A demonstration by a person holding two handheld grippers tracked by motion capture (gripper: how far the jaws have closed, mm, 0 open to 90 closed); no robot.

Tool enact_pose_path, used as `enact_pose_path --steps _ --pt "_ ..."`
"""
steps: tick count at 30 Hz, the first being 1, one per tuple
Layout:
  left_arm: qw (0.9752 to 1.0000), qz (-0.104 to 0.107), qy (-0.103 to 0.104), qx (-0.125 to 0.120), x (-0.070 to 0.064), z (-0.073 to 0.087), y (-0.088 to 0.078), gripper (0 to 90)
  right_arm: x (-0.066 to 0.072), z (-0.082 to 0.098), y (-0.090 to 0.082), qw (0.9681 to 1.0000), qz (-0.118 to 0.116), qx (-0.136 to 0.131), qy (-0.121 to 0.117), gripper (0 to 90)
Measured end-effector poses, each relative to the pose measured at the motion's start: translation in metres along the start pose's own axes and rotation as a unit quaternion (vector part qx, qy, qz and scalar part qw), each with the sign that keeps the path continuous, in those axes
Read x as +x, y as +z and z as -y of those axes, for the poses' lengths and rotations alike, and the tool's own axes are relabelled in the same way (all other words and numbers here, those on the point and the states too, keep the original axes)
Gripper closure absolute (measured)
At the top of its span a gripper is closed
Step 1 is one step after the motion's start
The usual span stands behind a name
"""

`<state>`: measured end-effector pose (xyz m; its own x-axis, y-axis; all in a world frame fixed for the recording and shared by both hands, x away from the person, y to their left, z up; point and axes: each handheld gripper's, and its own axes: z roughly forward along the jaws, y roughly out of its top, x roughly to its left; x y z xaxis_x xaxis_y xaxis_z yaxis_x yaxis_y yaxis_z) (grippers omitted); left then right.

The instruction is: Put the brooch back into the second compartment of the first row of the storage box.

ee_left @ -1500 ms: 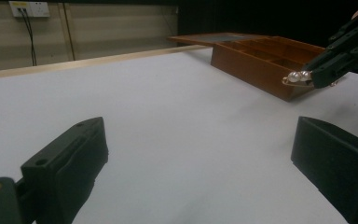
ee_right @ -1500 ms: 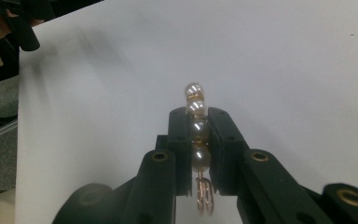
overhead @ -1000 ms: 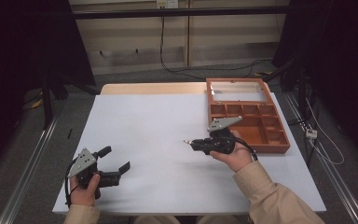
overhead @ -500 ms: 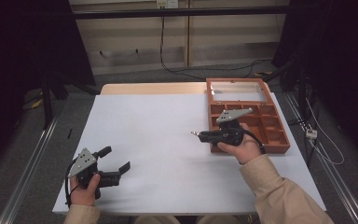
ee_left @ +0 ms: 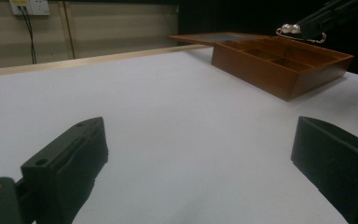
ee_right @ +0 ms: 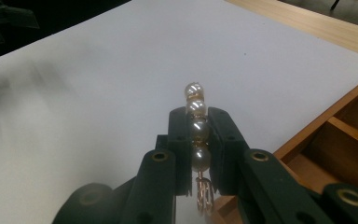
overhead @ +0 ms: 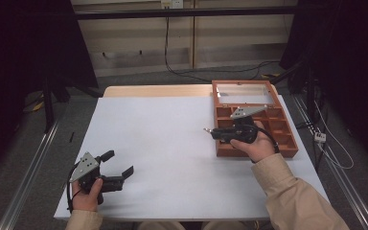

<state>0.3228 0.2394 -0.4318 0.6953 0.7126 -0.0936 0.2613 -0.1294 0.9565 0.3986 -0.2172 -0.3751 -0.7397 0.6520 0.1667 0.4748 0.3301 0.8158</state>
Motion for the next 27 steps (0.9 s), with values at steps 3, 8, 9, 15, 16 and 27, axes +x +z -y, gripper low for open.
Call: enact_pose_path --steps 3,8,9,15,16,27 --pt "1.0000 0.001 0.001 0.000 0.000 0.000 0.000 3.5 -0.004 -0.001 -0.002 1.0000 0.005 -0.001 0.001 80.6" --pt "1.0000 0.001 0.000 0.001 0.000 0.000 0.000 3.5 -0.011 -0.001 -0.006 0.9999 0.014 -0.002 0.004 80.6" --pt "1.0000 0.000 0.000 0.001 0.000 0.000 0.000 3.5 -0.012 -0.001 -0.007 0.9999 0.016 -0.004 0.005 80.6" --pt "1.0000 0.000 -0.001 0.001 0.000 0.000 0.000 3.5 -0.021 0.000 -0.011 0.9996 0.024 -0.005 0.014 80.6" --pt "1.0000 0.001 -0.002 0.000 0.000 0.000 0.000 3.5 -0.022 0.000 -0.011 0.9995 0.027 -0.005 0.016 80.6" --pt "1.0000 0.001 -0.002 0.000 0.000 0.000 0.000 3.5 -0.035 0.003 -0.013 0.9988 0.042 -0.001 0.026 80.6"
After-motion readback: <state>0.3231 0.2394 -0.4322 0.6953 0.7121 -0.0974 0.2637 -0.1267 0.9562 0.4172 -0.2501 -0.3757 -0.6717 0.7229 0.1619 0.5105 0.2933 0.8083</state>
